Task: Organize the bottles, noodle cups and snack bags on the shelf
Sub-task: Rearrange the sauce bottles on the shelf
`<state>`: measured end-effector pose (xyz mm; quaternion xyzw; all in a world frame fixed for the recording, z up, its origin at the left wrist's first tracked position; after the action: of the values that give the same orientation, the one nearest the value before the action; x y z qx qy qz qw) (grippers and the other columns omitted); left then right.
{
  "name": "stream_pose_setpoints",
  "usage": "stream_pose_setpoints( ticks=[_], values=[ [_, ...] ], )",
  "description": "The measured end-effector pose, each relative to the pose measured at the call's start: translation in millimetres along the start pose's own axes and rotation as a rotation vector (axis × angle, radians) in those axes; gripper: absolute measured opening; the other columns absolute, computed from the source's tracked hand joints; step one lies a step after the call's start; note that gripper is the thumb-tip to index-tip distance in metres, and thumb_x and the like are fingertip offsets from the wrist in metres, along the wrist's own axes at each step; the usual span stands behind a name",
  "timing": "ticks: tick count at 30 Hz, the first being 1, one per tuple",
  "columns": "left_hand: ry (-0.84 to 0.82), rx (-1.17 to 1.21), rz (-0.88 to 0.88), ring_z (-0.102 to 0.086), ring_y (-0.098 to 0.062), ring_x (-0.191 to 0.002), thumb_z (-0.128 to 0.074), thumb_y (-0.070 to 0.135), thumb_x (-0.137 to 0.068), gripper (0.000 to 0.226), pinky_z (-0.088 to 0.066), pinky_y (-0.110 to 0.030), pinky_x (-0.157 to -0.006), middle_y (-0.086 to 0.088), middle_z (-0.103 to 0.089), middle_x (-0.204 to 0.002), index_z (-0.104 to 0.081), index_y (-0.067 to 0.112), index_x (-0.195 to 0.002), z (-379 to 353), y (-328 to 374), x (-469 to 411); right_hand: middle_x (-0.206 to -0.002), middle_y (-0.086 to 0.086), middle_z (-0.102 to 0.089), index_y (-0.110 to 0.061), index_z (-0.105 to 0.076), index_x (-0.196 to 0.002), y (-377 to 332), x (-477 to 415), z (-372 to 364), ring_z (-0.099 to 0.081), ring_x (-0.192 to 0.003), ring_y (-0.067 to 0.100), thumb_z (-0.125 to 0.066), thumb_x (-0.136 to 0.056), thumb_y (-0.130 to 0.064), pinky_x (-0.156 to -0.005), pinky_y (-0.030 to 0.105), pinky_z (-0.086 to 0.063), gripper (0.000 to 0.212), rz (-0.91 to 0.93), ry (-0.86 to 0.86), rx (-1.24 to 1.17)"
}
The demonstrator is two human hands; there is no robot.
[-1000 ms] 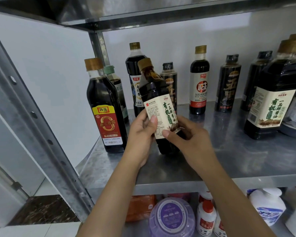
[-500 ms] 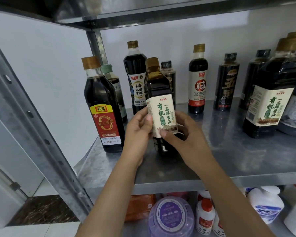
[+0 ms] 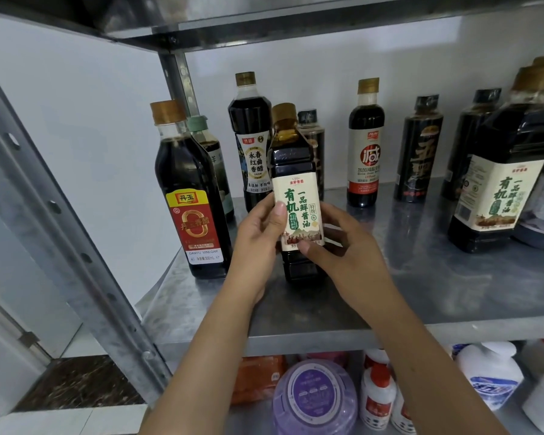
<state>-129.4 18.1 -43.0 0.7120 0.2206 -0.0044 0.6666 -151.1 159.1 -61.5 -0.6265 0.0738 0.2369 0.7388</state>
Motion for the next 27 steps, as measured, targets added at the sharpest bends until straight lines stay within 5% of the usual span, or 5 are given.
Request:
stream_pose_setpoints(
  ticks=[10,17,21,27],
  values=[
    [0.003,-0.035,-0.025,-0.067,-0.022,-0.115,-0.052,0.037,-0.093,0.055,-0.056,-0.037,-0.097,-0.010,-0.067,-0.128,-0.052,0.011,-0.141,-0.7,-0.4,0.5,-0.132,-0.012,-0.060,-0.034,-0.051,-0.141,0.8,0.2,0.2,-0.057,-0.119,-0.001,-0.075,-0.087,-0.018,-0.105,0.032,-0.050,0.062,0.000,-0.005,-0.021],
    [-0.015,-0.108,-0.101,-0.068,-0.010,-0.110,-0.061,0.040,-0.085,0.062,-0.057,-0.023,-0.085,0.001,-0.069,-0.123,-0.052,0.018,-0.141,-4.1,2.7,5.7,-0.132,-0.013,-0.059,-0.033,-0.050,-0.142,0.2,1.3,1.0,-0.057,-0.117,-0.002,-0.074,-0.088,-0.016,-0.102,0.027,-0.050,0.061,0.011,-0.009,-0.034],
    [0.018,-0.034,-0.085,-0.071,-0.009,-0.102,-0.059,0.018,-0.096,0.041,-0.056,-0.021,-0.079,0.001,-0.072,-0.114,-0.057,0.011,-0.136,-0.5,1.6,1.7,-0.129,-0.015,-0.063,-0.033,-0.046,-0.144,-0.5,0.8,-0.1,-0.059,-0.117,-0.002,-0.070,-0.092,-0.017,-0.102,0.024,-0.050,0.060,-0.016,-0.056,-0.125],
    [0.003,-0.006,-0.076,-0.068,-0.016,-0.110,-0.046,0.017,-0.103,0.029,-0.057,-0.032,-0.092,0.003,-0.073,-0.115,-0.060,0.017,-0.128,-2.9,-4.4,-1.6,-0.122,-0.026,-0.064,-0.042,-0.048,-0.135,-2.4,2.2,0.7,-0.060,-0.113,-0.007,-0.078,-0.085,-0.019,-0.092,0.014,-0.051,0.062,0.030,-0.038,-0.118]
  ],
)
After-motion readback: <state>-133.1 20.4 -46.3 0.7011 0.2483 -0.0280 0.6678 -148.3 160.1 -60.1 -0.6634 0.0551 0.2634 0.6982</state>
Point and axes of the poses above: each hand's wrist, its own x-axis away from the middle knuckle, its own z-axis out of the back of the hand, y = z × x, the point moved 1 cm from there along -x, towards the middle knuckle
